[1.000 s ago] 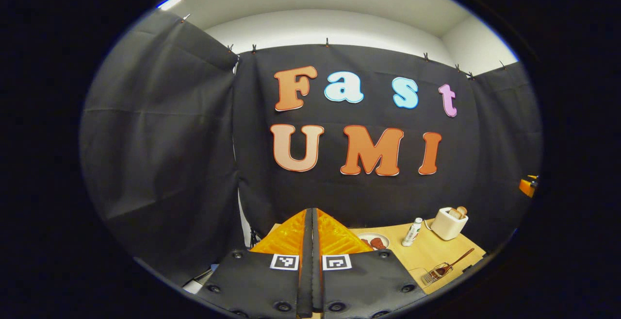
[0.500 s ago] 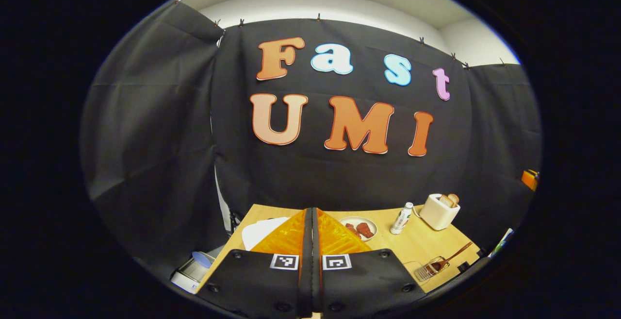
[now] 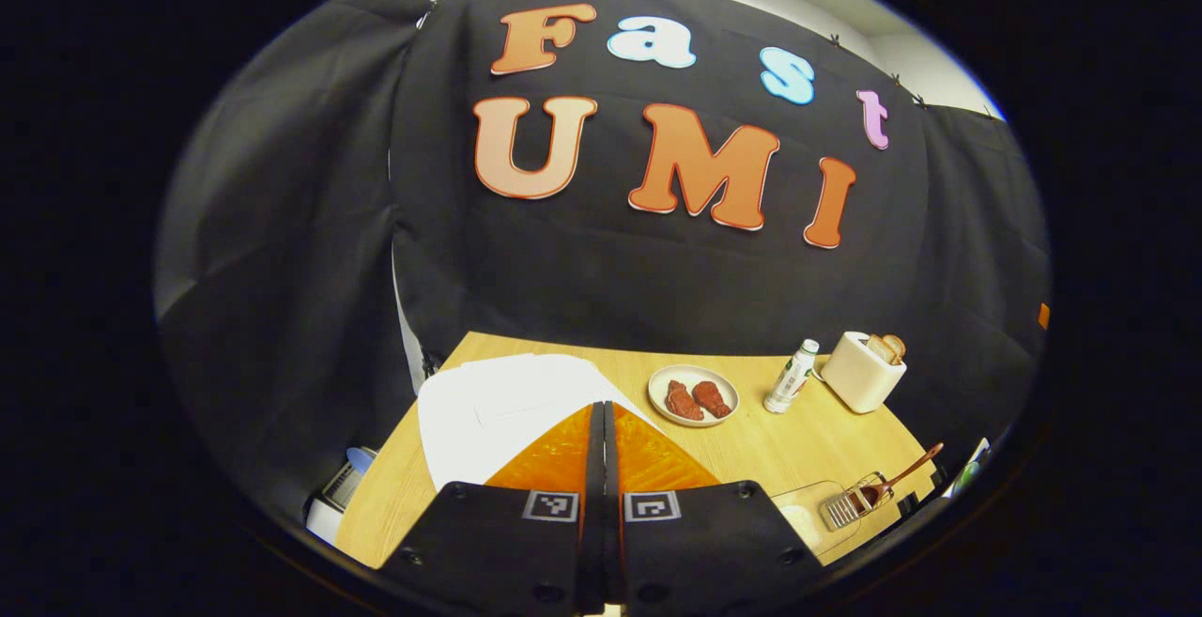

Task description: Close the left gripper, press the button to open the rice cooker; take a wooden spoon from the chopstick holder with the right hand, scoop a spoonful of rice and pour it into the rice cooker, then put the wooden spoon back into the chopstick holder.

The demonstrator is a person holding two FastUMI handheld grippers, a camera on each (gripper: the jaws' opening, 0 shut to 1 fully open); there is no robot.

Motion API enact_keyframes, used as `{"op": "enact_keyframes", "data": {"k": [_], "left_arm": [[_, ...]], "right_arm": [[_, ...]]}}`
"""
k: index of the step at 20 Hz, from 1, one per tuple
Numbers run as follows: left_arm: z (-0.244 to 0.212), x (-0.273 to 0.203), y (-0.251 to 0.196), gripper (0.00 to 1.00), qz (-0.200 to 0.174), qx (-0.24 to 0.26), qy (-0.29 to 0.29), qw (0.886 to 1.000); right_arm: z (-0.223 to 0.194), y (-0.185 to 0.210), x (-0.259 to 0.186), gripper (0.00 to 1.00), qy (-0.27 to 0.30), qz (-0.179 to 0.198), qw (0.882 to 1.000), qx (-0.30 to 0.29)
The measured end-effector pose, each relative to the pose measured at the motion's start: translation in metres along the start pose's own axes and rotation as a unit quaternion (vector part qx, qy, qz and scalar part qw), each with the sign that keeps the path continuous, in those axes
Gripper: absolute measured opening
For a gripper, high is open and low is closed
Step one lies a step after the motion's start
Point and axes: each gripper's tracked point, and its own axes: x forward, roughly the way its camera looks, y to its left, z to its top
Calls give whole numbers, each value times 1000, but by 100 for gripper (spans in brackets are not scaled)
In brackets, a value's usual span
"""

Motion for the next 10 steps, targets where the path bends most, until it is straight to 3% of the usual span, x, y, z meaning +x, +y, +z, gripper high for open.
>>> {"op": "enact_keyframes", "data": {"k": [1,3,8,10], "left_arm": [[-6,6,2,4,3,-4,8,1000],[-18,15,5,4,4,-1,22,1000],[-54,37,17,4,18,-6,70,997],[-66,42,23,5,23,-10,81,996]], "right_arm": [[1,0,-1,97,0,-1,1000,0],[4,-1,-3,94,-2,-5,1000,-3],[-4,-9,-4,97,8,-19,1000,-2],[-8,-9,-4,94,14,-20,1000,-1]]}}
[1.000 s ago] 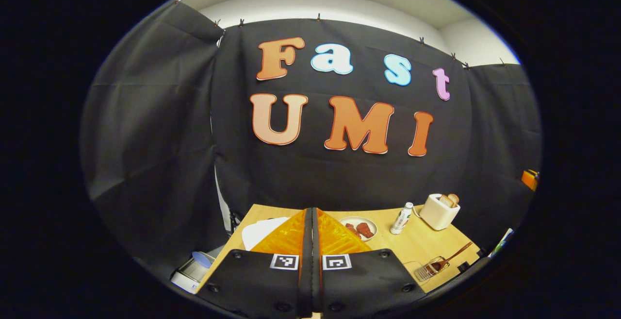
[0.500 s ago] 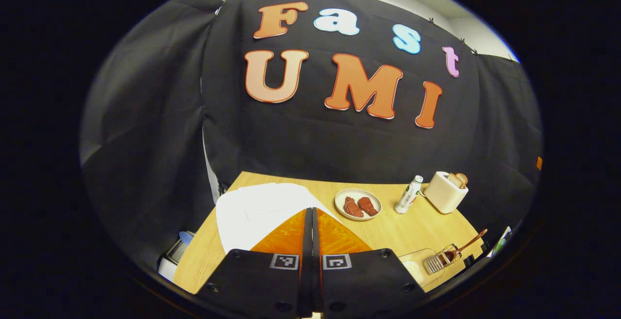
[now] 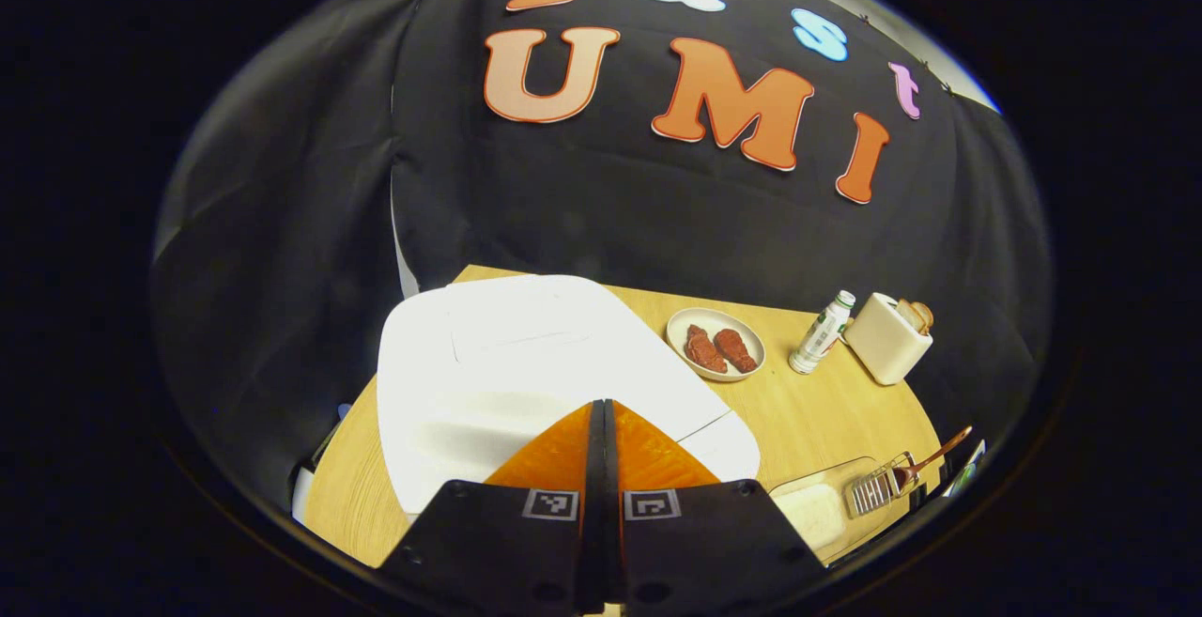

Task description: Close the left gripper, press the button to open the rice cooker; take a wooden spoon from the chopstick holder with the right hand, scoop a spoonful of rice and pour it into the rice cooker, then put the wooden spoon back into the chopstick holder.

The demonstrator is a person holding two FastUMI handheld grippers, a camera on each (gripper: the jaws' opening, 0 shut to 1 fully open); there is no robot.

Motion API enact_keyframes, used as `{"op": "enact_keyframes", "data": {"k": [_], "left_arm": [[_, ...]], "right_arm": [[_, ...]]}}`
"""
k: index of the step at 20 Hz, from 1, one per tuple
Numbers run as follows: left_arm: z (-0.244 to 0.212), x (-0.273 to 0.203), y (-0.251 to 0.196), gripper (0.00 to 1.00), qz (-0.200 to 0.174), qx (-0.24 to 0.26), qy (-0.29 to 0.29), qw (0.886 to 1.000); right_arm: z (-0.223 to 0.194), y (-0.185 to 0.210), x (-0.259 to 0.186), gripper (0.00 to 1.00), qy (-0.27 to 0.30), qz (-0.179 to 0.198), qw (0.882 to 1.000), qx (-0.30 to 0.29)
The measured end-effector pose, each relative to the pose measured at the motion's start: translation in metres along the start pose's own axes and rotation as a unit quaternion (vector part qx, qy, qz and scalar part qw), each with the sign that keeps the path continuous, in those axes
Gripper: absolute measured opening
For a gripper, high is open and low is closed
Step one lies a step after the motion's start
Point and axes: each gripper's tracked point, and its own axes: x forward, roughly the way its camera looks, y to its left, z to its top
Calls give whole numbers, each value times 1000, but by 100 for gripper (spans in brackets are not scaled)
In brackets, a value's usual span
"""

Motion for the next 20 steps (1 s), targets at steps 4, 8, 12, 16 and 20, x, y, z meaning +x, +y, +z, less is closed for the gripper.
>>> {"op": "enact_keyframes", "data": {"k": [4,8,12,16,20], "left_arm": [[-2,3,-1,4,-2,1,7,1000],[-9,2,1,5,-5,-1,26,1000],[-8,2,0,5,-1,7,18,1000],[16,-6,-1,4,-2,-5,-2,1000],[86,-37,-5,5,6,5,-70,997]], "right_arm": [[-1,-1,2,94,2,-2,1000,-6],[-3,4,4,97,3,8,1000,-2],[-5,10,4,94,3,18,1000,-12],[-4,18,5,94,1,29,1000,-8],[3,23,5,94,-14,35,999,-6]]}}
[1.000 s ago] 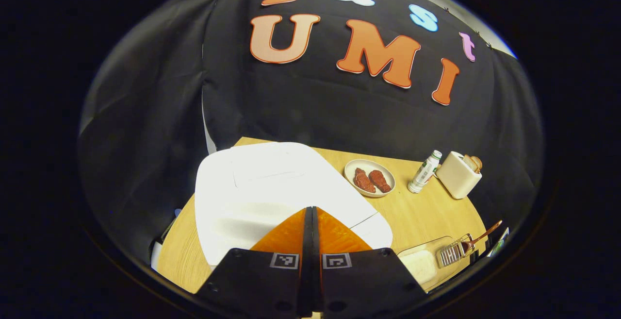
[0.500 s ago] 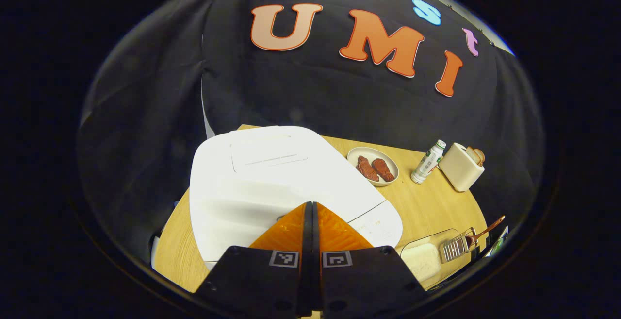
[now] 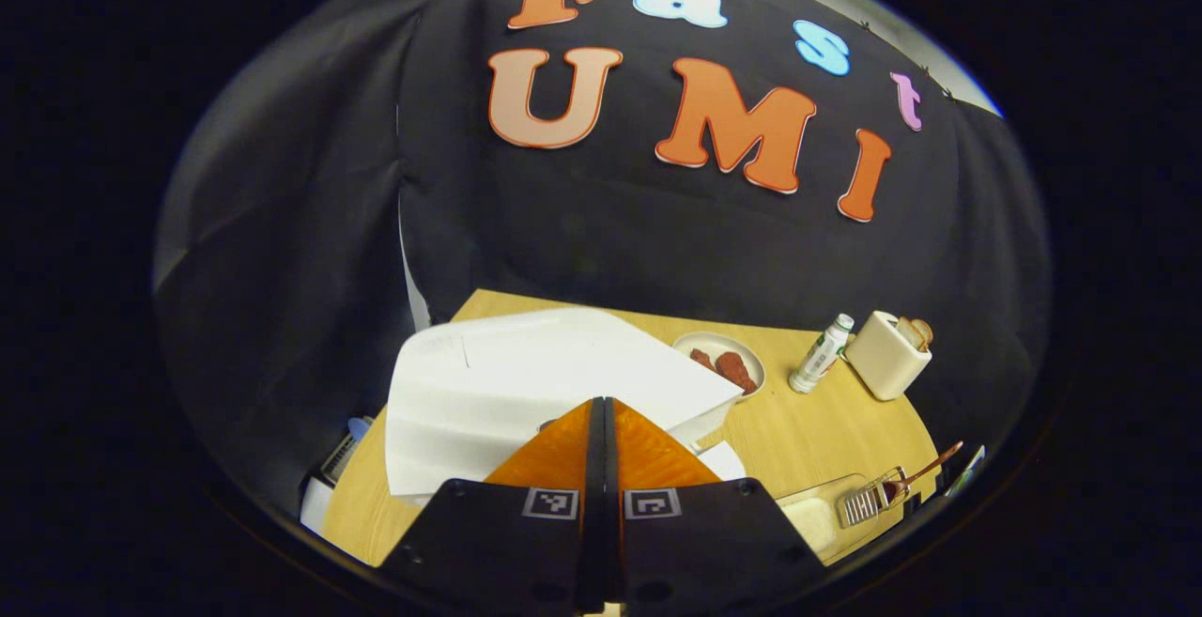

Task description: Close the left gripper, press the button to open the rice cooker; take a wooden spoon from the chopstick holder with the right hand, scoop a spoonful of rice and pour it into the rice cooker, then put the wooden spoon back into the chopstick holder.

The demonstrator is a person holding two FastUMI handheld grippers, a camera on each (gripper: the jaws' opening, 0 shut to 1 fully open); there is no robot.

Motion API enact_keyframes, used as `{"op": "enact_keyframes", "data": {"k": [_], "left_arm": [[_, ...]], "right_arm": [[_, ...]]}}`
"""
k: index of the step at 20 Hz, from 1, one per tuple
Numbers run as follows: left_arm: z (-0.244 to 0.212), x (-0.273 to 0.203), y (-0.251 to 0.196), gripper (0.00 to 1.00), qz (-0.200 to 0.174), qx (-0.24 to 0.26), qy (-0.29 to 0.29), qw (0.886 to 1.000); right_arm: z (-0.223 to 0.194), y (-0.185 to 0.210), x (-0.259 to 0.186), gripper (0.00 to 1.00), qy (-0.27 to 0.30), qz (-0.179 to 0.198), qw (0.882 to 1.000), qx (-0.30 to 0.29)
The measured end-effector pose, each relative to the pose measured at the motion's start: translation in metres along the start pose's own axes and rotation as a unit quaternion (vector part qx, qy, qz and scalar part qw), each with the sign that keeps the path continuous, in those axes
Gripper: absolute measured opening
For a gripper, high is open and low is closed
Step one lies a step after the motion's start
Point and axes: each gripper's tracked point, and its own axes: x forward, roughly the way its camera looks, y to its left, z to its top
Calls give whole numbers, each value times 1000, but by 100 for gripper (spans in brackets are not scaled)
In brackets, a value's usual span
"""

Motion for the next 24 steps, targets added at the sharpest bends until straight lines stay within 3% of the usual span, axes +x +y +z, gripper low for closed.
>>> {"op": "enact_keyframes", "data": {"k": [5,11,14,17,18,24], "left_arm": [[55,-56,-3,4,-11,-18,-73,997],[91,-118,5,4,-11,-16,-124,992],[101,-138,11,4,6,-9,-139,990],[107,-148,16,4,25,2,-148,989],[109,-154,17,4,31,1,-153,988],[117,-173,32,5,62,4,-170,983]], "right_arm": [[2,4,-2,94,-6,10,1000,6],[3,1,1,94,-17,3,1000,6],[2,4,2,97,-22,2,1000,-3],[1,7,4,94,-25,3,999,-25],[1,10,4,97,-25,6,999,-30],[-2,15,6,94,-27,18,999,-12]]}}
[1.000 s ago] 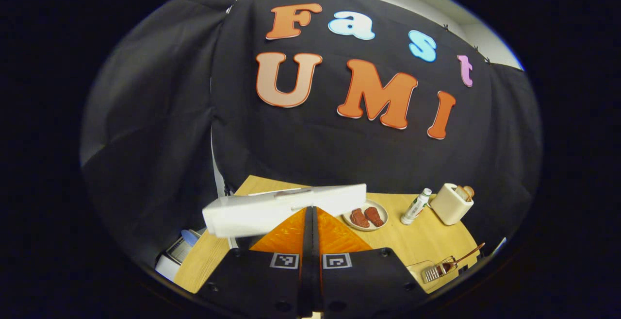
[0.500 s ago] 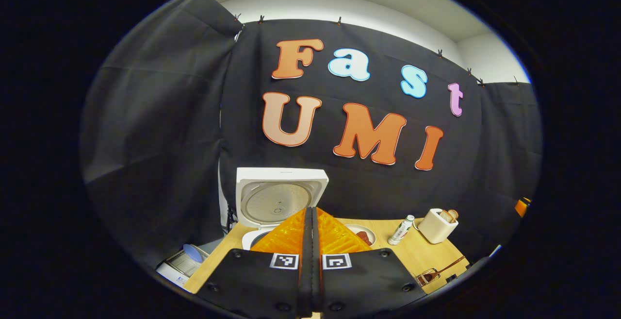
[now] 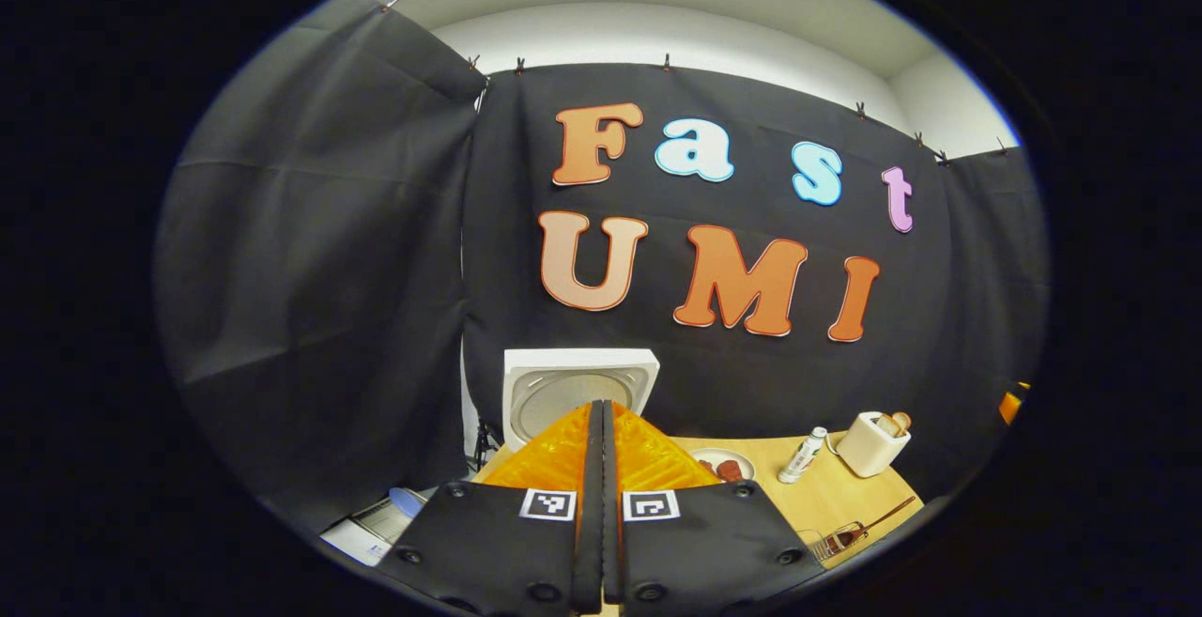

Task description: Close the left gripper, press the button to open the rice cooker; take a wooden spoon from the chopstick holder with the right hand, scoop a spoonful of rice and pour it into the rice cooker, then put the wooden spoon back into the chopstick holder.

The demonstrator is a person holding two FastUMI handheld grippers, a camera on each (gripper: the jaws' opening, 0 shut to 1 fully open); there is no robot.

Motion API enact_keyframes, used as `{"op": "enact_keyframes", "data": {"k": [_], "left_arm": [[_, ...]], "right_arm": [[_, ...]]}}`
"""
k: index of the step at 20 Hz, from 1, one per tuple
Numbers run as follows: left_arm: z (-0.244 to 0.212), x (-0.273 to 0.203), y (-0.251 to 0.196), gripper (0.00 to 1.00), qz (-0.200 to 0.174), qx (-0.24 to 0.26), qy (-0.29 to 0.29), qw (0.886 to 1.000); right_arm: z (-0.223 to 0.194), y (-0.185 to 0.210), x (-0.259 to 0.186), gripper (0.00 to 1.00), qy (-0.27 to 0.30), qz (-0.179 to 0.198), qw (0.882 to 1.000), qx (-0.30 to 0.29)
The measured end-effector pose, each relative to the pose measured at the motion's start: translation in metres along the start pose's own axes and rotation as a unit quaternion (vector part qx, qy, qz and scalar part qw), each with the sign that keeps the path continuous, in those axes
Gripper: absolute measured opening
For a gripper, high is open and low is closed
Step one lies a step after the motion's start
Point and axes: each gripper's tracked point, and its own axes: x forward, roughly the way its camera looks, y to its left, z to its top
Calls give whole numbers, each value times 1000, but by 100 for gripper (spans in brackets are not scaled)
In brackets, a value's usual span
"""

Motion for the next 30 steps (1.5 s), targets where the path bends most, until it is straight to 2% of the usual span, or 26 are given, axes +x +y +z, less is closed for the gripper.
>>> {"op": "enact_keyframes", "data": {"k": [2,3,5,6,7,9,10,13,14,15,21,25,26,30], "left_arm": [[4,-2,5,6,10,-2,-7,1000],[4,-3,6,5,12,-8,-6,1000],[1,-3,6,8,8,-18,-1,1000],[-1,-4,6,6,6,-20,1,1000],[1,-6,6,25,6,-19,2,1000],[3,-6,12,48,17,-13,0,1000],[5,-7,13,48,21,-11,-3,1000],[14,-12,7,100,14,-3,-15,1000],[18,-13,8,100,15,-1,-21,1000],[22,-16,9,98,16,0,-27,1000],[47,-28,7,100,14,2,-61,998],[53,-40,16,100,29,9,-68,997],[54,-41,17,97,31,10,-67,997],[52,-46,20,100,34,8,-64,997]], "right_arm": [[-4,-2,1,97,4,-2,1000,7],[-6,-2,1,94,5,-3,1000,11],[-11,-3,3,94,8,-4,1000,18],[-13,-4,4,97,9,-4,1000,22],[-15,-4,5,94,11,-4,1000,27],[-20,-4,7,97,14,-3,999,38],[-22,-5,9,97,11,-5,999,43],[-33,-11,14,94,11,-14,998,57],[-37,-13,16,97,12,-16,998,62],[-43,-14,18,94,15,-17,997,69],[-94,-21,27,94,48,-29,993,107],[-133,-18,34,93,77,-25,983,164],[-143,-16,37,93,83,-24,981,174],[-186,-12,47,95,113,-30,972,203]]}}
